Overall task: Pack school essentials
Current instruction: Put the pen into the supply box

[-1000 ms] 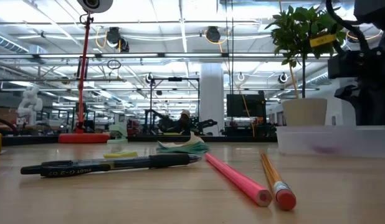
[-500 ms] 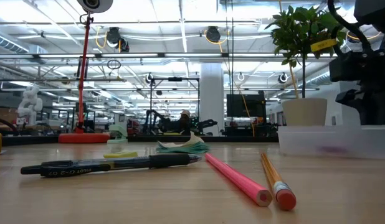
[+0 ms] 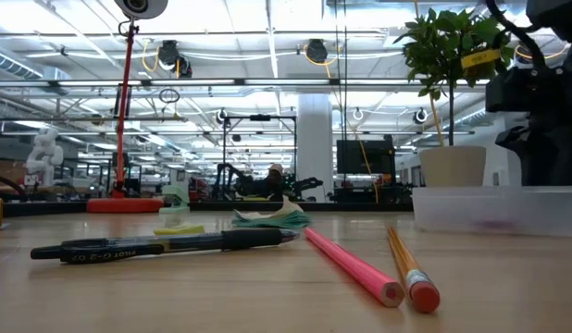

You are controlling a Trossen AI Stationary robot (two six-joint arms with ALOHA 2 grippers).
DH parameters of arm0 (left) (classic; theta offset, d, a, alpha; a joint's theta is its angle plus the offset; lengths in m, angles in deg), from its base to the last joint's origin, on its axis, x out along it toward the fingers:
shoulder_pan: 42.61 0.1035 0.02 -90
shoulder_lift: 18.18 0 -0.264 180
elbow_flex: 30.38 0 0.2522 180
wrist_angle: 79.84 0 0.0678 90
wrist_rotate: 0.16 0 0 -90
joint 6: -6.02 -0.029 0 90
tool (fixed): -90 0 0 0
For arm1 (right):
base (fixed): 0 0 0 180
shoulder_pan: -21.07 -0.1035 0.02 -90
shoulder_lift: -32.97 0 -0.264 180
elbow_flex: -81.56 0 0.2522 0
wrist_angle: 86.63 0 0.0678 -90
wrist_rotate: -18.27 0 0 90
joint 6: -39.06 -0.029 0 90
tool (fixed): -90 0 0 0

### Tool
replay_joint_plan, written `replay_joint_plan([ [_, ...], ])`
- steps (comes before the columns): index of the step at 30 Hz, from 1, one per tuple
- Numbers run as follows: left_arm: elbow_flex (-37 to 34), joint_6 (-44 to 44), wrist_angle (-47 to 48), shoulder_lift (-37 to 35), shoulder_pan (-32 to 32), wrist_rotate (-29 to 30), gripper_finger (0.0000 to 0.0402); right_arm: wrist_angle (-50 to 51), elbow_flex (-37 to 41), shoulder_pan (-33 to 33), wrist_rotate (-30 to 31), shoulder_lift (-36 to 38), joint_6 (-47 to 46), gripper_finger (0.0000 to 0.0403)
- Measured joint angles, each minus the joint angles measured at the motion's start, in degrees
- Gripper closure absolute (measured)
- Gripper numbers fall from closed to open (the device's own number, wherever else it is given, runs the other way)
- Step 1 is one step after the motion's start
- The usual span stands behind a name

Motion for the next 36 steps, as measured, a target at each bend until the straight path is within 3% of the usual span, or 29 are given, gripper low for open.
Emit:
replay_joint_plan([
  [14, 0.0, 1.3, 0.0, 0.3, -2.9, 0.0, 0.0176, -0.4, 0.0, 0.0, 0.3, 9.2, 0.4, 0.0244],
  [36, 0.0, -1.0, -1.0, 6.6, -1.5, -6.9, 0.0177, -9.0, 0.0, 0.0, 0.4, 10.7, 8.6, 0.0244],
])
